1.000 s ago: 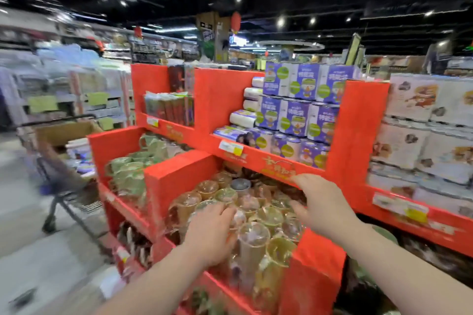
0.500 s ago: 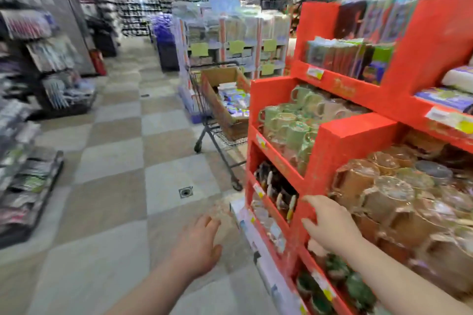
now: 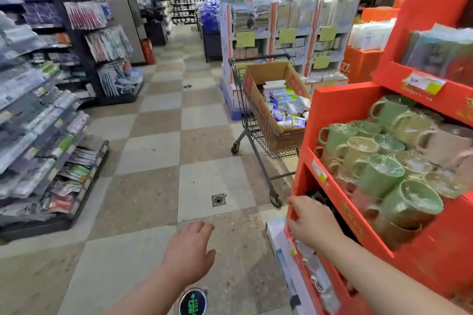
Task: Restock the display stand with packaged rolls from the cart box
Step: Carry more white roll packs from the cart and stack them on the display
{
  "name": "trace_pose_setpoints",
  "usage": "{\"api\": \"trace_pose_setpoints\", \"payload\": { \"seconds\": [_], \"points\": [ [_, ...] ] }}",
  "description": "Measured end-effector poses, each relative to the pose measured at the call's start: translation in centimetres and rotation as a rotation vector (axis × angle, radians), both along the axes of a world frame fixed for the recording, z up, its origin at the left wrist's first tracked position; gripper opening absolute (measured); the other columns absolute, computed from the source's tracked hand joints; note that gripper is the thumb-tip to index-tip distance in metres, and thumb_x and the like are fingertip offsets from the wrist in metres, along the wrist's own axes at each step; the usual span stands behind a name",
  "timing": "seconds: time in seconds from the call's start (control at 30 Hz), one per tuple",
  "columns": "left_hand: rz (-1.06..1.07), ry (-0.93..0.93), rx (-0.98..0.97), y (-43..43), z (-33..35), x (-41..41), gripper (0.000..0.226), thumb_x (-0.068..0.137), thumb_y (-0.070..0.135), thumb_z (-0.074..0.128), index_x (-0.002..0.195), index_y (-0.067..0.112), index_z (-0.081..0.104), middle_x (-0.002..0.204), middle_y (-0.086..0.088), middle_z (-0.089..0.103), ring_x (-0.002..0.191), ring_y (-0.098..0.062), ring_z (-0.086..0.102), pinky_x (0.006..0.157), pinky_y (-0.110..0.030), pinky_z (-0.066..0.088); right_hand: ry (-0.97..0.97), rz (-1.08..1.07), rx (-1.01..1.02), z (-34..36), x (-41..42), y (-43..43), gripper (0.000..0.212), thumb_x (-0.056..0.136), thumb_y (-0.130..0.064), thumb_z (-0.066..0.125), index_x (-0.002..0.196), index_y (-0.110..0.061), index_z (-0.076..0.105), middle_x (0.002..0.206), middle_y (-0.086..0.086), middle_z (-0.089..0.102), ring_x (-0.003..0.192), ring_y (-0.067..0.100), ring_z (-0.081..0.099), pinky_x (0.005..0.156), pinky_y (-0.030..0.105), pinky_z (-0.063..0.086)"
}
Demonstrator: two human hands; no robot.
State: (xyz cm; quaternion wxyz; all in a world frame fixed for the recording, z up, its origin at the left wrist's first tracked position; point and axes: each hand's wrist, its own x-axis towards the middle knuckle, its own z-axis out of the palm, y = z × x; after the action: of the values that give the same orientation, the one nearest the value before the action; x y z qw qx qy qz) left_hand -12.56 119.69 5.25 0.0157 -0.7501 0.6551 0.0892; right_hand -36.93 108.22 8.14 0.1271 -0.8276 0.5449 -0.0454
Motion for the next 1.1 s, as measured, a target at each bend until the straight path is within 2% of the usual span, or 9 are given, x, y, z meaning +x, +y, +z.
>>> {"api": "trace_pose_setpoints", "payload": {
  "seconds": [0.1,0.23,0.33,0.5,0.8,1.0,1.1],
  "points": [
    [0.044,0.012,0.027,-3.6,0.1,1.8,0.054,0.092,0.041,0.044,0.143,0.024,0.035,0.146,0.005,0.038,0.134,-0.018,0.037,0.106,-0.031,0.034,0.008,0.053,-0.025,1.5,3.3,-6.1,0.049,0.090,-0.031,0.049,0.138,-0.027,0.042,0.137,-0.004,0.049,0.127,0.020,0.045,0.100,0.035,0.038],
    [0.137,0.076,0.036,-6.7,-0.1,4.7,0.063,0.081,0.043,0.040,0.138,0.017,0.046,0.139,-0.002,0.049,0.129,-0.025,0.046,0.102,-0.037,0.040,-0.018,0.112,-0.013,2.1,7.4,-12.1,0.048,0.087,-0.028,0.052,0.135,-0.026,0.047,0.135,-0.003,0.053,0.124,0.022,0.049,0.098,0.036,0.043],
    [0.195,0.066,0.087,-9.3,-0.6,7.4,0.056,0.091,0.041,0.043,0.142,0.021,0.037,0.143,0.002,0.042,0.131,-0.021,0.040,0.104,-0.033,0.035,0.009,0.147,-0.012,1.9,10.3,-15.7,0.050,0.084,-0.028,0.052,0.134,-0.026,0.048,0.135,-0.003,0.054,0.124,0.021,0.051,0.098,0.036,0.044],
    [0.198,0.066,0.072,-16.0,-1.4,12.3,0.051,0.093,0.037,0.045,0.140,0.021,0.038,0.140,0.002,0.044,0.127,-0.020,0.044,0.099,-0.032,0.038,0.063,0.165,-0.019,1.0,15.1,-21.8,0.050,0.087,-0.033,0.052,0.136,-0.026,0.045,0.137,-0.004,0.051,0.126,0.020,0.048,0.098,0.032,0.041],
    [0.054,0.052,0.008,-34.1,0.1,23.5,0.050,0.094,0.036,0.043,0.141,0.021,0.034,0.141,0.002,0.041,0.128,-0.020,0.040,0.102,-0.032,0.035,0.028,0.047,0.027,-1.0,24.0,-33.4,0.049,0.089,-0.034,0.052,0.138,-0.030,0.042,0.139,-0.009,0.048,0.130,0.014,0.044,0.105,0.032,0.037],
    [-0.084,0.037,-0.017,-45.7,2.0,27.8,0.052,0.096,0.037,0.042,0.145,0.023,0.030,0.145,0.004,0.037,0.132,-0.018,0.036,0.101,-0.032,0.035,0.017,-0.096,0.103,-2.5,26.7,-39.5,0.052,0.087,-0.033,0.052,0.138,-0.029,0.043,0.139,-0.008,0.049,0.120,0.011,0.053,0.099,0.029,0.040],
    [-0.149,0.037,-0.011,-51.4,2.4,28.3,0.053,0.096,0.038,0.042,0.145,0.024,0.029,0.146,0.004,0.036,0.133,-0.018,0.036,0.101,-0.032,0.037,0.013,-0.182,0.127,-2.9,26.7,-42.3,0.050,0.086,-0.032,0.051,0.136,-0.031,0.045,0.136,-0.009,0.051,0.121,0.013,0.053,0.099,0.030,0.042]
  ]
}}
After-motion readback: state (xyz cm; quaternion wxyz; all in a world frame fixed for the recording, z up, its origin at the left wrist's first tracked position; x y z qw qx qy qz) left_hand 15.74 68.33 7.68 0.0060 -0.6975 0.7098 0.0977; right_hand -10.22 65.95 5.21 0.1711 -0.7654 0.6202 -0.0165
